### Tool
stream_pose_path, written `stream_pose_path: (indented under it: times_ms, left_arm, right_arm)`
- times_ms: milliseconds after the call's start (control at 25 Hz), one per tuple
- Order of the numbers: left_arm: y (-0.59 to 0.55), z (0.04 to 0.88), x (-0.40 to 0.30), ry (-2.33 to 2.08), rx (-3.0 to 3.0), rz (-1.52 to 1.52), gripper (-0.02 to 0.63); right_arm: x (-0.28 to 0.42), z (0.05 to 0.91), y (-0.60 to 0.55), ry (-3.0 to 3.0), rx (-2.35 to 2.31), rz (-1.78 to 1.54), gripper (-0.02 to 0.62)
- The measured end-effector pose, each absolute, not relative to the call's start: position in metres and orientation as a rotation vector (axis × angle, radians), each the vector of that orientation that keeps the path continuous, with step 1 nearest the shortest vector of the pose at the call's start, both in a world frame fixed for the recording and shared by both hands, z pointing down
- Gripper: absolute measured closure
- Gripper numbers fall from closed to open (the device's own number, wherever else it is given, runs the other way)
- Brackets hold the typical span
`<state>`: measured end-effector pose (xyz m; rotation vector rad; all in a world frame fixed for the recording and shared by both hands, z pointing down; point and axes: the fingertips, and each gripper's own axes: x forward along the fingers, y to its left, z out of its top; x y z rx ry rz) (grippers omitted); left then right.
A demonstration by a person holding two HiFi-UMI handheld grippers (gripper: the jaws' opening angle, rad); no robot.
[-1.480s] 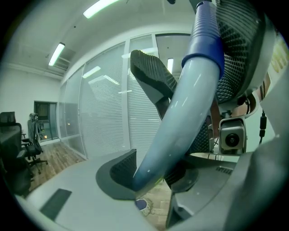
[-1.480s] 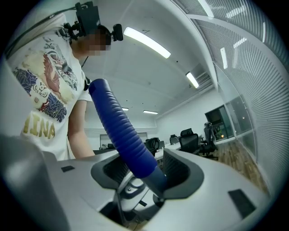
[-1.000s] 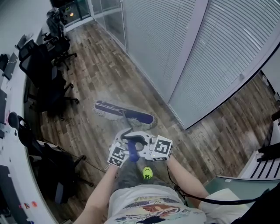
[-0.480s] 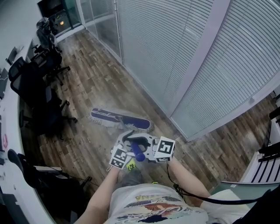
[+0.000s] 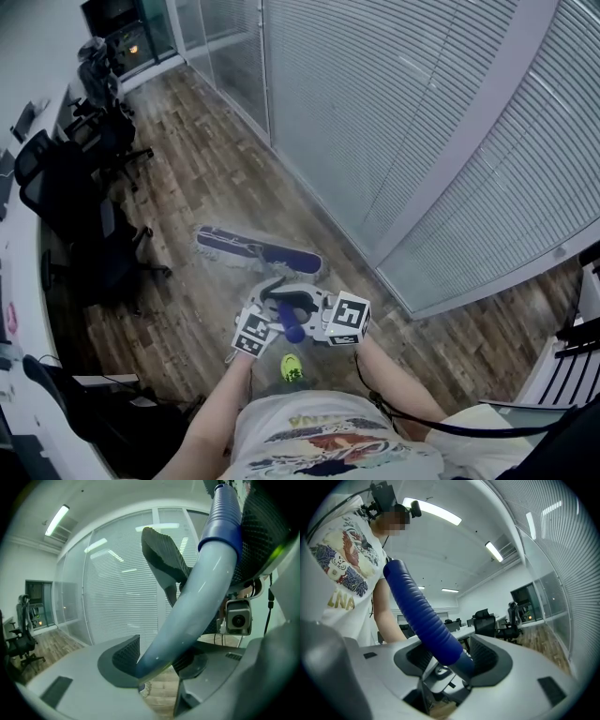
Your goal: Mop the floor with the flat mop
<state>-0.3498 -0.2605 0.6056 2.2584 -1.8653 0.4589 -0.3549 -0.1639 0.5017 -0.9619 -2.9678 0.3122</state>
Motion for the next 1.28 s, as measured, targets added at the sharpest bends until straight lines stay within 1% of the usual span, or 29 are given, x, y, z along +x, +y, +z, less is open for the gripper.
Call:
stream_pose_path:
  times_ms: [320, 560, 880, 1280]
  left_arm:
    - [-0.271, 0.607, -0.384, -1.88, 2.227, 0.456, 0.453]
    - [-0.263, 0.611, -0.364, -1.881, 2.219, 0.495, 0.456]
    - [-0.23, 0.613, -0.287, -1.95, 2.15, 0.487, 0.457]
    - [-0.168, 0.622, -0.141, -2.033, 2.051, 0.497, 0.459]
  right_arm:
    - [-0.388, 0.502, -0.175, -2.991, -0.937, 0.348, 0.36]
    - [-0.366, 0.505, -0.169, -2.981, -0.92, 0.397, 0.357]
    - [-0.283, 0.507, -0.136, -2.936, -1.017, 0.388, 0.356]
    - [-0.128, 0.514, -0.075, -2.89, -1.165, 0.389, 0.354]
